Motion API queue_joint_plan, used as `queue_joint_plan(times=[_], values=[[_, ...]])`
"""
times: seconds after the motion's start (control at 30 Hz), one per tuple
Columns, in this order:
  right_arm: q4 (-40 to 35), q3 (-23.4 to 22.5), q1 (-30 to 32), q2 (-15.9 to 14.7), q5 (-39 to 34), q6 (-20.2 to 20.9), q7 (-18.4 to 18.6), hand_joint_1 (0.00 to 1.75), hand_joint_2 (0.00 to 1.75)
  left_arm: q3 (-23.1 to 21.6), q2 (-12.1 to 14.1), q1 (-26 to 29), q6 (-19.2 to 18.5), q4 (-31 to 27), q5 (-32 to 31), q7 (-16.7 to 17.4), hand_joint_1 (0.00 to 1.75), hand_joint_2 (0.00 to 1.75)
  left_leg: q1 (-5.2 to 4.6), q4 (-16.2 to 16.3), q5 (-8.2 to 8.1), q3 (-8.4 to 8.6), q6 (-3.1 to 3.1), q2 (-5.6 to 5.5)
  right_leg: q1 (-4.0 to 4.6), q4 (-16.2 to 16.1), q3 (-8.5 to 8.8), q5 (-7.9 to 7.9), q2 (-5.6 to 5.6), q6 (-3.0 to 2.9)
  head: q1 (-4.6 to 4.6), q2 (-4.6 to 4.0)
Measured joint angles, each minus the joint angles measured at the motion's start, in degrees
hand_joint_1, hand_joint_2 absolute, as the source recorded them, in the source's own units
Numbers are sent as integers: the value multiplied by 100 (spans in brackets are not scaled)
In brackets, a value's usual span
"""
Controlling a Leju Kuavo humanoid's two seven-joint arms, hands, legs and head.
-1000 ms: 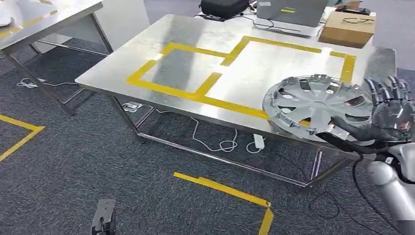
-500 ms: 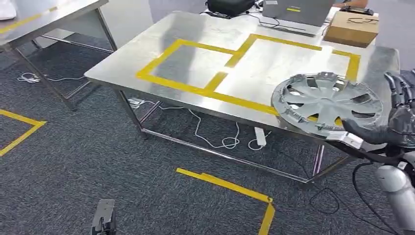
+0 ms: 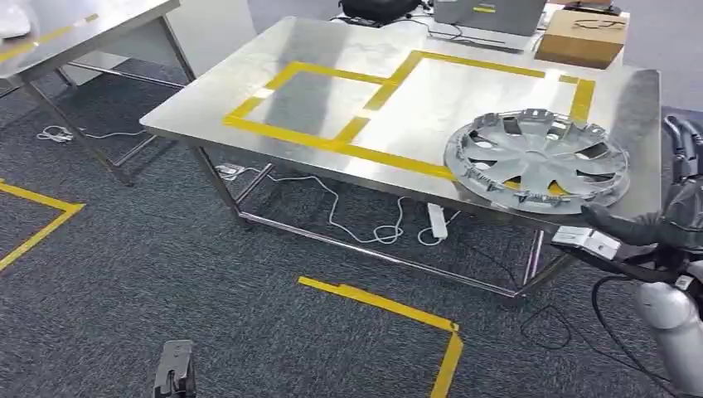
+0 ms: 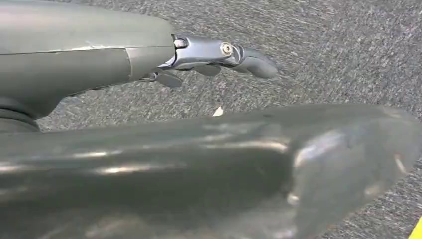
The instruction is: Take the parts from the cabinet and place them on the table.
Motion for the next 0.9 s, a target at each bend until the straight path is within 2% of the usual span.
queue_joint_plan(times=[0.03, 0.13, 0.17, 0.2, 0.23, 0.3, 0.33, 0.37, 0.4, 0.43, 0.47, 0.5, 0.53, 0.57, 0.63, 0.67, 0.7, 0.73, 0.77, 0.8, 0.83, 0.87, 0.9], values=[[-18, -6, -3, 7, 0, -20, 4, 0, 0, 2, 2, -2, 2, 0, 0, -2, 0, 0, -24, -62, 22, 52, 51, -3, 27, 8, -34, 25, 5, 35, 10, 0], [-29, -7, 10, 44, -2, -33, 15, 0, 0, 9, 9, 9, 15, 0, -9, 0, 0, 0, -44, -72, 45, -21, 132, -3, 14, -13, -49, 92, 0, 140, 9, 0], [-31, -11, 12, 46, -4, -39, 17, 0, 0, 9, 4, 11, 15, 0, -24, 0, 0, 0, -21, -142, 97, -30, 195, 8, 15, -18, -66, 97, 5, 176, -11, 0], [-31, -22, 28, 50, -7, -48, 24, 0, 0, 11, 4, 4, 15, 0, -48, -2, 0, 0, -7, -171, 140, -48, 248, 24, -2, 78, -170, -25, 9, 188, 11, 0], [-33, -35, 27, 53, -7, -57, 26, 0, 0, 9, 4, 2, 15, 0, -70, 0, 0, 0, -8, -175, 178, -85, 294, 25, -2, 377, -286, -287, 11, 202, 20, 0], [-31, -39, 47, 66, -11, -61, 44, 0, 0, 11, -2, 15, 15, 0, -79, 0, 0, 0, -22, -169, 232, -172, 312, 33, -4, 1325, -662, -791, 10, 230, 20, 0], [-31, -39, 72, 72, -11, -61, 55, 0, 0, 11, 0, 19, 15, 0, -81, 0, 0, 0, -29, -166, 256, -209, 315, 36, -4, 1677, -791, -923, 10, 242, 20, 0], [-31, -39, 100, 77, -11, -61, 70, 0, 0, 11, 2, 22, 15, 0, -81, 0, 0, 0, -32, -161, 278, -239, 313, 37, -4, 1818, -818, -932, 10, 247, 20, 0], [-31, -39, 114, 81, -11, -61, 79, 0, 0, 11, 0, 25, 15, 0, -81, 0, 0, 0, -35, -157, 298, -265, 307, 37, -4, 1660, -674, -791, 9, 244, 22, 0], [-33, -39, 112, 85, -11, -63, 81, 0, 0, 13, 0, 25, 15, 0, -81, 0, 0, 0, -35, -154, 306, -273, 297, 37, -4, 1277, -430, -586, 8, 238, 20, 0], [-35, -39, 106, 85, -11, -63, 87, 0, 0, 13, -2, 24, 15, 0, -81, 0, 0, 0, -33, -150, 313, -273, 284, 36, -5, 712, -88, -353, 5, 229, 24, 0], [-42, -42, 99, 85, -11, -64, 92, 0, 0, 13, -2, 20, 15, 0, -83, 0, 0, 0, -35, -137, 318, -274, 273, 36, -7, 174, 238, -210, -11, 220, 22, 0], [-42, -39, 90, 90, -11, -63, 94, 0, 0, 11, 0, 18, 15, 0, -83, 0, 0, 0, -67, -131, 322, -304, 239, 32, 11, -44, 448, -309, -19, 208, 26, 0], [-48, -42, 99, 92, -11, -68, 94, 0, 0, 11, 0, 18, 15, 0, -83, 0, 0, 0, -72, -119, 345, -316, 205, 33, 26, -47, 405, -261, -4, 164, 13, 0], [-50, -44, 107, 96, -7, -70, 103, 0, 0, 11, 2, 22, 13, 0, -85, 0, 0, 0, -71, -95, 372, -340, 159, 36, 27, -60, 353, -287, 10, 119, 13, 0], [-50, -46, 107, 98, -2, -70, 103, 0, 0, 11, 4, 19, 11, 0, -85, 0, 0, 0, -78, -82, 368, -348, 129, 36, 2, -76, 350, -265, 12, 78, 24, 0], [-55, -46, 95, 101, -2, -70, 101, 0, 0, 11, 11, 19, 11, 0, -87, 0, 0, 0, -60, -26, 300, -371, 79, 24, -15, -92, 353, -242, 6, 41, 20, 0], [-55, -46, 94, 105, -4, -70, 101, 0, 0, 11, 11, 19, 9, 0, -87, 0, 0, 0, -56, 183, 115, -451, 35, 23, -15, -92, 351, -234, 5, 8, -9, 0], [-55, -46, 95, 109, -4, -68, 101, 0, 0, 11, 9, 19, 7, 0, -87, -2, 0, 0, -47, 580, -125, -609, 5, 23, -14, -91, 342, -227, -1, -16, -4, 0], [-55, -44, 96, 118, -7, -68, 101, 0, 175, 11, 11, 22, 4, 0, -87, -2, 0, 0, -36, 1064, -353, -811, -16, 23, -9, -87, 332, -222, -1, -23, -6, 0], [-55, -42, 98, 125, -18, -66, 101, 0, 175, 11, 11, 28, 4, 0, -87, -2, 0, 0, -29, 1546, -527, -1014, -27, 23, -5, -84, 320, -218, -13, -29, -4, 0], [-53, -39, 100, 138, -20, -66, 101, 0, 175, 11, 11, 34, 4, 0, -90, -2, 0, 0, -27, 1766, -547, -1099, -31, 23, -4, -80, 316, -217, -21, -31, -6, 0], [-53, -39, 98, 151, -20, -66, 101, 0, 175, 11, 11, 42, 2, 0, -90, -2, 0, 0, -27, 1702, -412, -1056, -24, 24, -4, -76, 318, -217, -46, -31, -6, 0]])
